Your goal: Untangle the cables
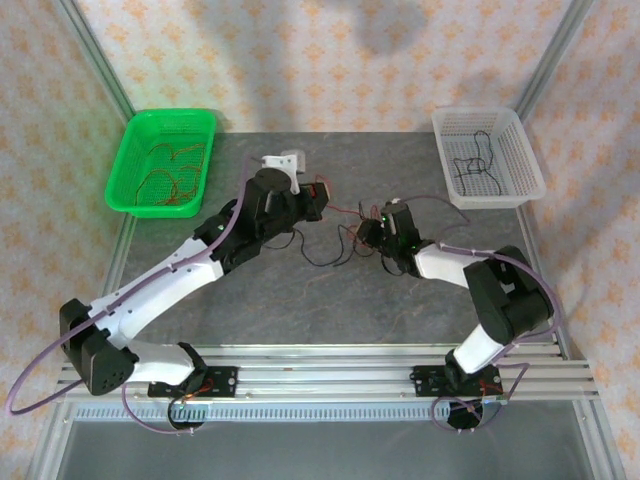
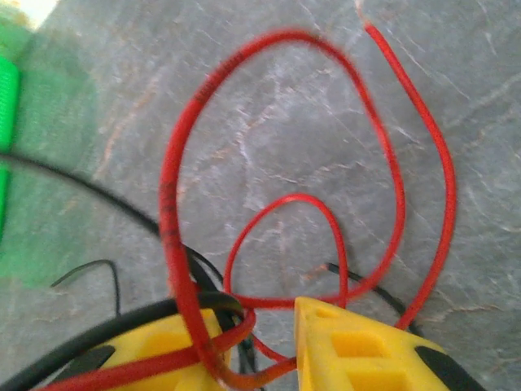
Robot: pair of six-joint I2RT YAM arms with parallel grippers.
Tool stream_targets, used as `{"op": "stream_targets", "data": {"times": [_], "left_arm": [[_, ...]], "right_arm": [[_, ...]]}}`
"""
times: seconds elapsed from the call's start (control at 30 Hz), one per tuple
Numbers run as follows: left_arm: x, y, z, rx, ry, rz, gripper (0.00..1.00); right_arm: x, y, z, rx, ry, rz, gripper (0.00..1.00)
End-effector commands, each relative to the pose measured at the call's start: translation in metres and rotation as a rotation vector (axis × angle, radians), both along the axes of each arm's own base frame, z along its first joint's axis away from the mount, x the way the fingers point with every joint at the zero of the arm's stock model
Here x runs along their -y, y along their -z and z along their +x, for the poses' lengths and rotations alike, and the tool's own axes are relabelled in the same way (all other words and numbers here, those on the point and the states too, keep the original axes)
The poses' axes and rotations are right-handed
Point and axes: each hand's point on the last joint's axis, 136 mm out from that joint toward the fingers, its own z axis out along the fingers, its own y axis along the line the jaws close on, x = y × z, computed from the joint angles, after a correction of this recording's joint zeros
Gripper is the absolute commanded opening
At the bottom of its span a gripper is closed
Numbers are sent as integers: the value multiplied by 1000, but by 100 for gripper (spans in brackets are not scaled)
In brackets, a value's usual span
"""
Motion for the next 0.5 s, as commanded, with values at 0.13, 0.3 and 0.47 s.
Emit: {"op": "stream_targets", "data": {"times": [0.13,0.3,0.47], "left_arm": [[-28,-43,-3,95,-64,46,0],[-40,-74,-4,150,-95,68,0],[-54,-108,-7,211,-138,94,0]], "right_arm": [[16,33,-8,-64,57,-42,26],[19,47,-14,-93,64,-52,25],[21,55,-16,-108,67,-62,25]]}}
